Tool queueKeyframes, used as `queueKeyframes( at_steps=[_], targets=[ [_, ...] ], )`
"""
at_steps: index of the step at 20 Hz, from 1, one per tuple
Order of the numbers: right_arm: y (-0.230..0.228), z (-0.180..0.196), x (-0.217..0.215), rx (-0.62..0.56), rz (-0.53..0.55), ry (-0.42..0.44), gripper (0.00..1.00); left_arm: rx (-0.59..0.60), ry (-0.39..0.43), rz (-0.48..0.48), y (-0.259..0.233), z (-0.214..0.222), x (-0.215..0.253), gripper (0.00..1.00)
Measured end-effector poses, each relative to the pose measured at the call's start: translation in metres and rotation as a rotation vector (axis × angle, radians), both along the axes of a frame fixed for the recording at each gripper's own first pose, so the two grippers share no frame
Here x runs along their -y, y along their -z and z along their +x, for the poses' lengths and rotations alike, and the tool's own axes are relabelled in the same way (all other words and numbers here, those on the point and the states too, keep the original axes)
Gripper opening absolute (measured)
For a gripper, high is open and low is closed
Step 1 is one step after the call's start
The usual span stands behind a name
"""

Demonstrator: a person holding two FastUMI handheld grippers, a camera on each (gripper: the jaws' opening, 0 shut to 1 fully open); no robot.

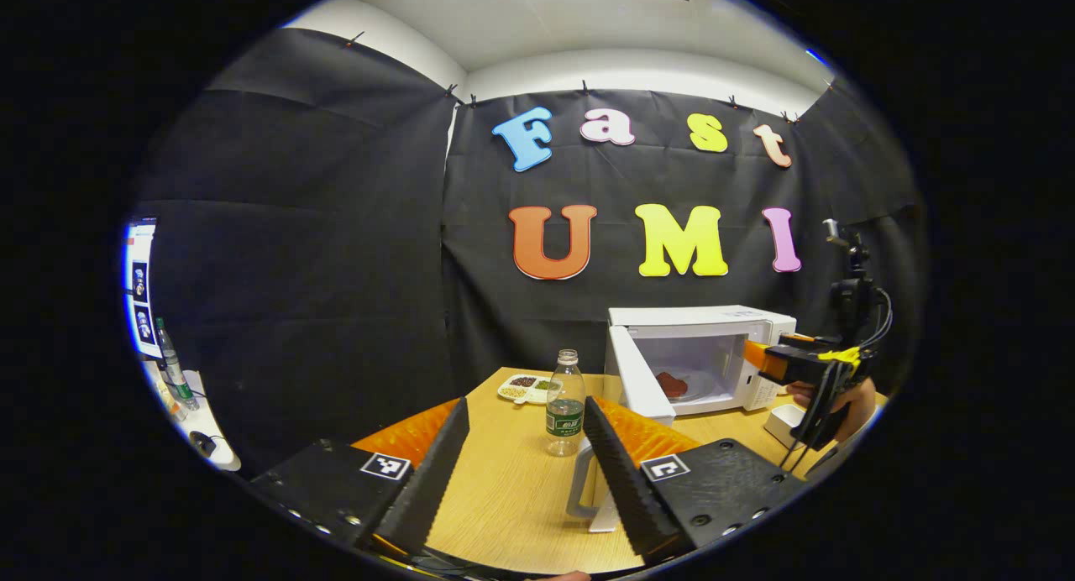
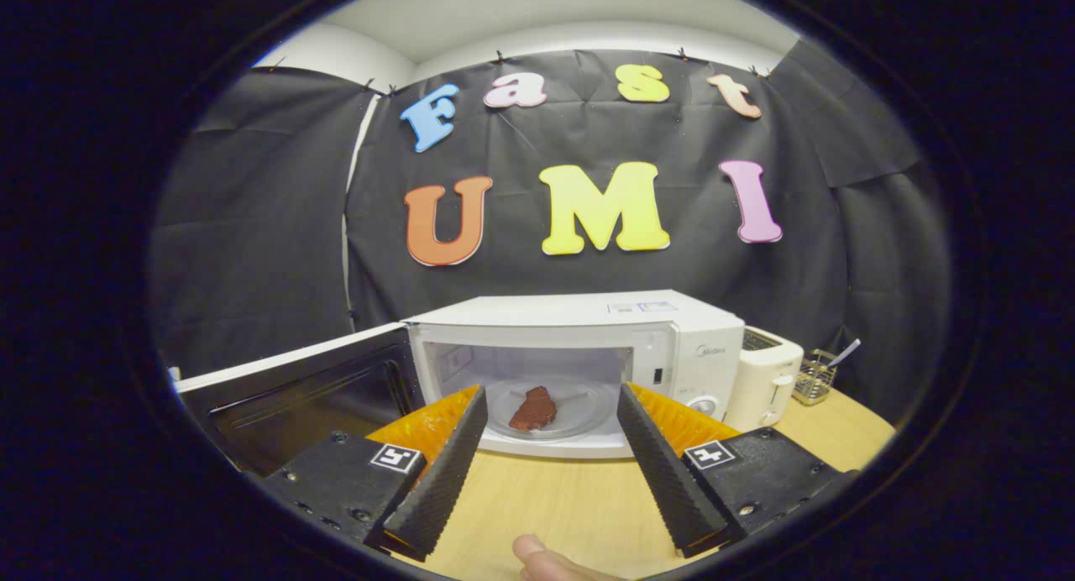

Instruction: Open the microwave oven with the left hand, put the food in, and close the microwave oven.

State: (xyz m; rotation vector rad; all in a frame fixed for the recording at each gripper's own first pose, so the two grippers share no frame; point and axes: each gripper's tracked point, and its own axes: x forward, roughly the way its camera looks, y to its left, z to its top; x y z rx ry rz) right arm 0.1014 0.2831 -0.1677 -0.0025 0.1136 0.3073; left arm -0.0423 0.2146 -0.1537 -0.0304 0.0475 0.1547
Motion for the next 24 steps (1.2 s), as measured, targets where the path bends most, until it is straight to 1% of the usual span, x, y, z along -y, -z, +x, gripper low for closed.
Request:
queueKeyframes(
  at_steps=[1, 3, 5, 8, 9, 13, 15, 16, 18, 20, 21, 22, 24],
  targets=[
    [-0.004, -0.014, 0.015, 0.004, -0.018, 0.012, 0.99, -0.006, 0.059, -0.005, 0.002, -0.002, 0.015, 0.39],
    [-0.01, -0.044, 0.036, -0.006, -0.04, 0.015, 0.99, -0.026, 0.082, -0.012, 0.01, -0.005, 0.019, 0.01],
    [-0.017, -0.068, 0.059, -0.024, -0.046, 0.022, 0.99, -0.038, 0.066, 0.009, 0.017, -0.006, 0.016, 0.04],
    [-0.038, -0.096, 0.091, 0.002, -0.067, 0.039, 0.99, -0.045, 0.086, -0.034, 0.023, -0.004, 0.025, 0.04],
    [-0.043, -0.104, 0.101, 0.011, -0.074, 0.043, 0.99, -0.056, 0.081, -0.038, 0.027, -0.002, 0.024, 0.04],
    [-0.065, -0.13, 0.127, 0.047, -0.047, 0.04, 0.99, -0.068, 0.068, -0.008, 0.042, 0.013, 0.015, 0.04],
    [-0.072, -0.14, 0.135, 0.056, -0.03, 0.032, 0.99, -0.052, 0.09, -0.036, 0.047, 0.025, 0.016, 0.04],
    [-0.076, -0.144, 0.136, 0.063, -0.024, 0.024, 0.99, -0.059, 0.087, -0.048, 0.055, 0.031, 0.014, 0.03],
    [-0.081, -0.152, 0.142, 0.073, -0.024, 0.017, 0.99, -0.104, 0.073, -0.065, 0.074, 0.042, 0.008, 0.04],
    [-0.086, -0.156, 0.147, 0.092, -0.029, 0.02, 0.99, -0.138, 0.076, -0.081, 0.087, 0.045, 0.011, 0.01],
    [-0.089, -0.157, 0.15, 0.102, -0.031, 0.027, 0.99, -0.14, 0.088, -0.08, 0.09, 0.044, 0.016, 0.0],
    [-0.09, -0.158, 0.152, 0.107, -0.029, 0.035, 0.99, -0.136, 0.083, -0.057, 0.091, 0.046, 0.018, 0.0],
    [-0.083, -0.159, 0.147, 0.092, -0.024, 0.024, 0.99, -0.143, 0.091, -0.048, 0.095, 0.045, 0.027, 0.0]
  ],
)
